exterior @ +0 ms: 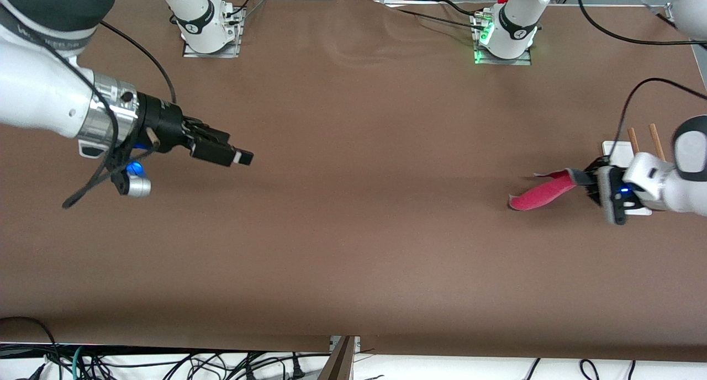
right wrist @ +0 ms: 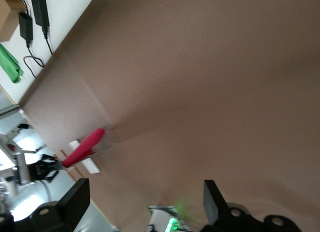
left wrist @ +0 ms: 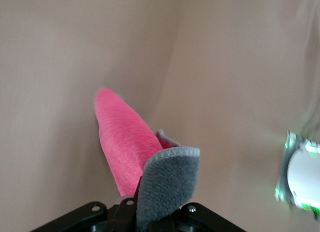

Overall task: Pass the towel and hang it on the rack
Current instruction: 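Carry the towel to the rack with the left gripper while the right gripper retracts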

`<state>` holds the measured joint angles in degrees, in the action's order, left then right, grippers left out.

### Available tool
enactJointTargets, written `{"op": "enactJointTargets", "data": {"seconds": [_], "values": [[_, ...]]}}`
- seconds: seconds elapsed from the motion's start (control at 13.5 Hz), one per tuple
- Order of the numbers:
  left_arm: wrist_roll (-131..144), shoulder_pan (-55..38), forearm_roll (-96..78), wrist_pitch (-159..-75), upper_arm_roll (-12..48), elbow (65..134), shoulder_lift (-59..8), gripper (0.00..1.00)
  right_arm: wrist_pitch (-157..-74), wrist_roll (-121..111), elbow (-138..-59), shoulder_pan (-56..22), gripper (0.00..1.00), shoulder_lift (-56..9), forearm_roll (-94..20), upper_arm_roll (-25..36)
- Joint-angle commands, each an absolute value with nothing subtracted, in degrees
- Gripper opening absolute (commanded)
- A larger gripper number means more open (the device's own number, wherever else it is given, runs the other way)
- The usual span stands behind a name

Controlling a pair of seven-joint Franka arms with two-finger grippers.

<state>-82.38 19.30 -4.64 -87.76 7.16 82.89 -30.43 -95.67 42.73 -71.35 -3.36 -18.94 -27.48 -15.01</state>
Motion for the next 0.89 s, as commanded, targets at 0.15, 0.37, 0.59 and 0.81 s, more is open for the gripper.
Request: {"op": "enactJointTargets", "data": {"seconds": [0.15,0.37,0.59,0.81], "values": [[-84.3,29.0,1.2,-83.0,7.6,81.2,-30.3,0.00,-91.3,24.2,-84.8,-3.3,1.00,-7.0,-15.2,-10.8],[-85.3,32.1,1.0,-83.2,4.6,81.0,-30.5,0.00,-88.7,12.0,-84.8,-3.3,1.00,-6.7,-11.9,-6.3],[-87.4,32.2,1.1,-83.2,-0.5,77.4,-31.4,0.00,-88.7,6.9,-85.8,-3.3,1.00,-6.2,-9.3,-3.9],[-88.0,32.1,1.0,-85.4,-3.2,76.5,-32.3,0.00,-88.3,6.1,-86.5,-3.3,1.00,-4.8,-6.4,-3.9]]}}
